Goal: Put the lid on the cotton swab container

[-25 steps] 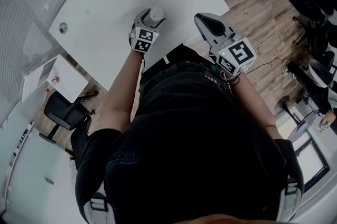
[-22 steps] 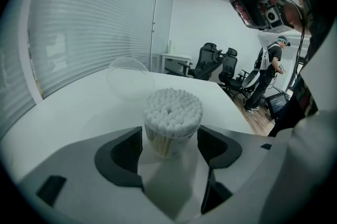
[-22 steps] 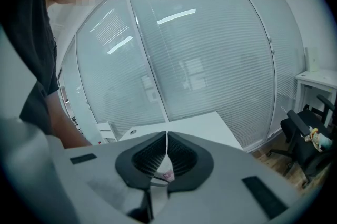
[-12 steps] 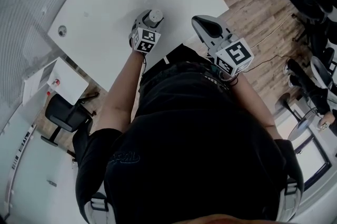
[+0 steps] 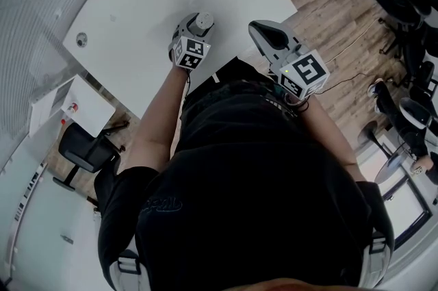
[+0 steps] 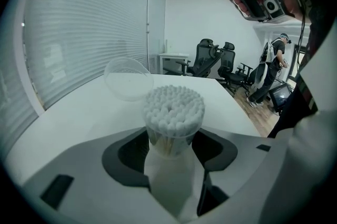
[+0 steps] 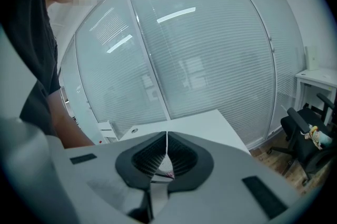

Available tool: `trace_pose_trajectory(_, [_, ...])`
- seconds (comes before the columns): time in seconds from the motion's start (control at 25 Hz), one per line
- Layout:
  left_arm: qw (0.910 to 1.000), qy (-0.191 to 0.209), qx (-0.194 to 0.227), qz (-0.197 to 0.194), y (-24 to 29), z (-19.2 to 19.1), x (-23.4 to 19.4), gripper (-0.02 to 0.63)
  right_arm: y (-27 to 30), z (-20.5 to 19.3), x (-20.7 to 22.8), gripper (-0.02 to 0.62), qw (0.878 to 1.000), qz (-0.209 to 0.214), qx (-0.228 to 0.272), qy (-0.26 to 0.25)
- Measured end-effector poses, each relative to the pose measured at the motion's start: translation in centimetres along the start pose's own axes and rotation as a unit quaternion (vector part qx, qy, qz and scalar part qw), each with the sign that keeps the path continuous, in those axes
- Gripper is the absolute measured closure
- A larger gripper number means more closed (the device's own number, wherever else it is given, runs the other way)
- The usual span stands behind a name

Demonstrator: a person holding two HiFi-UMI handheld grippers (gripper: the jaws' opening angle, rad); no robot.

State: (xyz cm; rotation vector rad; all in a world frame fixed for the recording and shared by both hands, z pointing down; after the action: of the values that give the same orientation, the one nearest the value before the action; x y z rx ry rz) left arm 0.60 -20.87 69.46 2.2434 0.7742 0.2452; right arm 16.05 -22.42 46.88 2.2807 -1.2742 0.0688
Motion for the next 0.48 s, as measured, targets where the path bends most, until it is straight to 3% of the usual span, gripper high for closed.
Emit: trace_pose_trajectory(0.48, [0.9993,0.001,-0.008,-0.037,-2.6,2.3,1.9,0.342,-0.4,0.7,-1.3,0.571,1.000,0.011,0.015,-0.007])
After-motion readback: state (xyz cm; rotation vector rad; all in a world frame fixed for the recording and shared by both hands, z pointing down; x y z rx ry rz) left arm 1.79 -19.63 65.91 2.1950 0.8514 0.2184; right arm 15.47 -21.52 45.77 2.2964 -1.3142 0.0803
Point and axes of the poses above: the fingertips, and each gripper's own axes: y forward along the fingers, x to its right, z out of its top, the point moved 5 cm from there along -y, backward along the fingers, and after that the axes turned 2 degrees about -y, right-handed, at the moved point
